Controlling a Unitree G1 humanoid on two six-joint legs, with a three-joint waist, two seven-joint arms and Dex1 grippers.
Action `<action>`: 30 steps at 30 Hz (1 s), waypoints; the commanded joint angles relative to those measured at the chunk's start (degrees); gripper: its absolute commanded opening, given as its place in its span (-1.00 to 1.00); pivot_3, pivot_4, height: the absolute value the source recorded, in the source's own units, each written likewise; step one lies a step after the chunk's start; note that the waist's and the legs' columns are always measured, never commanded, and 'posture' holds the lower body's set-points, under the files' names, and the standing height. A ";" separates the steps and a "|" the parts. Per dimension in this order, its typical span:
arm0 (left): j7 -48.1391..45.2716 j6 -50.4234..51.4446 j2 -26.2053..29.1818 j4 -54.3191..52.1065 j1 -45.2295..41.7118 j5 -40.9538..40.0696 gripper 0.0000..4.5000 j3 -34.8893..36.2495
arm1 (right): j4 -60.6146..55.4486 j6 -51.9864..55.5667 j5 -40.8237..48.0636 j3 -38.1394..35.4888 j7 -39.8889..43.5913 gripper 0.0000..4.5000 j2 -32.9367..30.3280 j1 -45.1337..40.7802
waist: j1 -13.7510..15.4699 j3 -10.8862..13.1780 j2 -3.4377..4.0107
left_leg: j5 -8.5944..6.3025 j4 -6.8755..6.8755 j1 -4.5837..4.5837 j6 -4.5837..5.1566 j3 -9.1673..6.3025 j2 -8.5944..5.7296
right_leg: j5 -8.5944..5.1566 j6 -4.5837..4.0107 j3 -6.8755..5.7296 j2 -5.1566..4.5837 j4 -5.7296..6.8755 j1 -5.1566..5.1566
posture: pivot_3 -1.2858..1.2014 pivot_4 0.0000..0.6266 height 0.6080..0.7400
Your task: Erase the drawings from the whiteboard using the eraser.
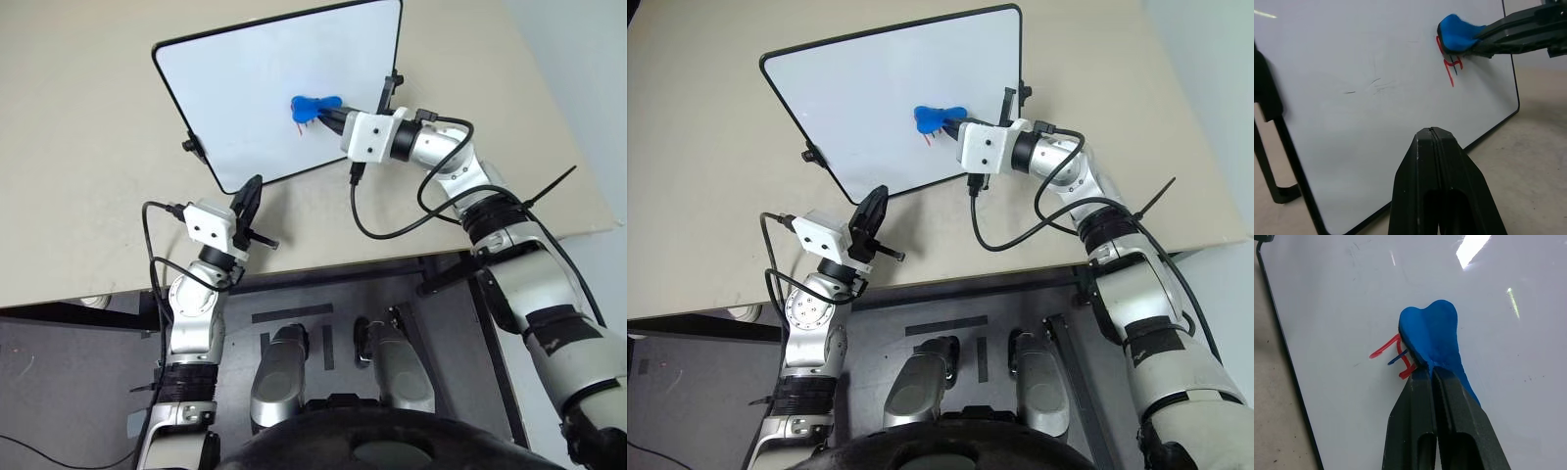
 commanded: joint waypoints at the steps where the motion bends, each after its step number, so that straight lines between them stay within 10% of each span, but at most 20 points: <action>1: 0.30 -1.05 -0.04 -2.27 0.13 0.00 -1.00 0.02 | 4.20 -1.27 -1.56 1.25 -0.82 -0.98 1.06 -0.83 | -0.06 0.00 0.00 | 0.00 0.00 0.00 0.00 0.00 0.01 | 0.05 -0.05 0.00 0.00 0.00 0.00 | 0.03 -0.52 1.00; 30: 0.23 -1.08 -0.72 -1.85 -0.34 0.17 -1.00 -0.71 | 6.02 -2.49 -5.03 2.64 -9.20 -0.98 4.89 -1.06 | -0.42 0.03 0.06 | -0.01 -0.06 -0.10 -0.02 0.03 0.06 | 0.14 -0.07 0.00 0.00 -0.07 -0.14 | 0.03 -0.52 1.00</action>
